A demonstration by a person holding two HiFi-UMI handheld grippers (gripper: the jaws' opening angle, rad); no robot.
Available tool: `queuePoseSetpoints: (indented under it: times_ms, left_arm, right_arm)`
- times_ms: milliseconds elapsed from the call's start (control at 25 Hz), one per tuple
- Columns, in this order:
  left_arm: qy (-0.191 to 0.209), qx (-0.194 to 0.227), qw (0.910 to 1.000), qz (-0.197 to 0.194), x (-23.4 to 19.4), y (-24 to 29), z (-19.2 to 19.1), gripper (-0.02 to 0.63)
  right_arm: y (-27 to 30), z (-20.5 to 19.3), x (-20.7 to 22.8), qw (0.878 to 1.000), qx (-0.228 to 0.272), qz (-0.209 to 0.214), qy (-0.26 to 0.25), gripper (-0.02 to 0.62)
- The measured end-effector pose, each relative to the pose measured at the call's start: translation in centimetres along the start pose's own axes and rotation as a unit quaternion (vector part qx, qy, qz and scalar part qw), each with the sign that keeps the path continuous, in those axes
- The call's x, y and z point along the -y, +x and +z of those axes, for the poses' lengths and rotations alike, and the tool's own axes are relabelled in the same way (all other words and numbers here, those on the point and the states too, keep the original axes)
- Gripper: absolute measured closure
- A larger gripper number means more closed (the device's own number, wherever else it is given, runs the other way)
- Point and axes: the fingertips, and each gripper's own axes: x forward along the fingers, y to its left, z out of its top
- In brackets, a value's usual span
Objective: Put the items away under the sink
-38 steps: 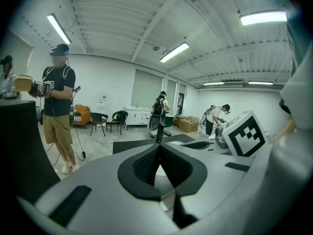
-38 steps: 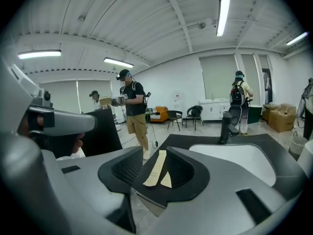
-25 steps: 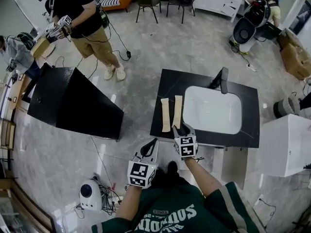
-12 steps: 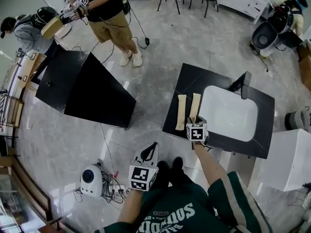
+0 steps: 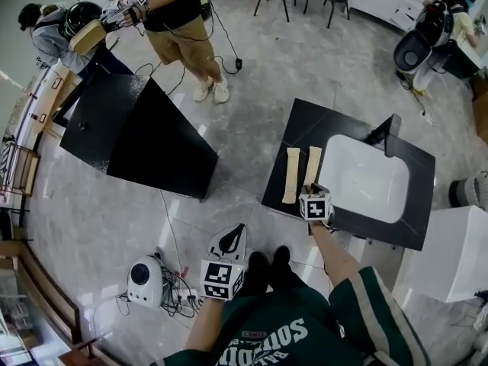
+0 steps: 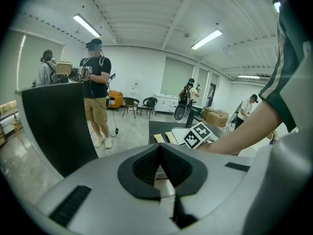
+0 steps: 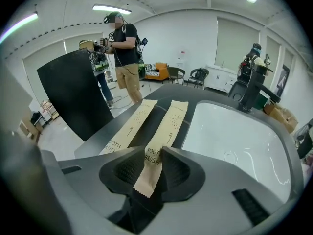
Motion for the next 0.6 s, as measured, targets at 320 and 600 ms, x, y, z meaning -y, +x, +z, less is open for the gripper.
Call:
queuePoseSetpoints:
  times_ms: [320,600]
  left_arm:
    - [0.013,0.003,0.9998,-0.017,0.1,-1.2,0.0,0.595]
    - [0.027,0.016,0.9985,-0.045,1.1,-2.1,0.7,0.595]
  right_arm:
    - [-2.1,-0.7,-1.4,0.999,0.017,0.017,-0.021,0.531]
    - [-5.9,-1.1,-1.2,0.999,0.043,0.006,-0.017,0.537]
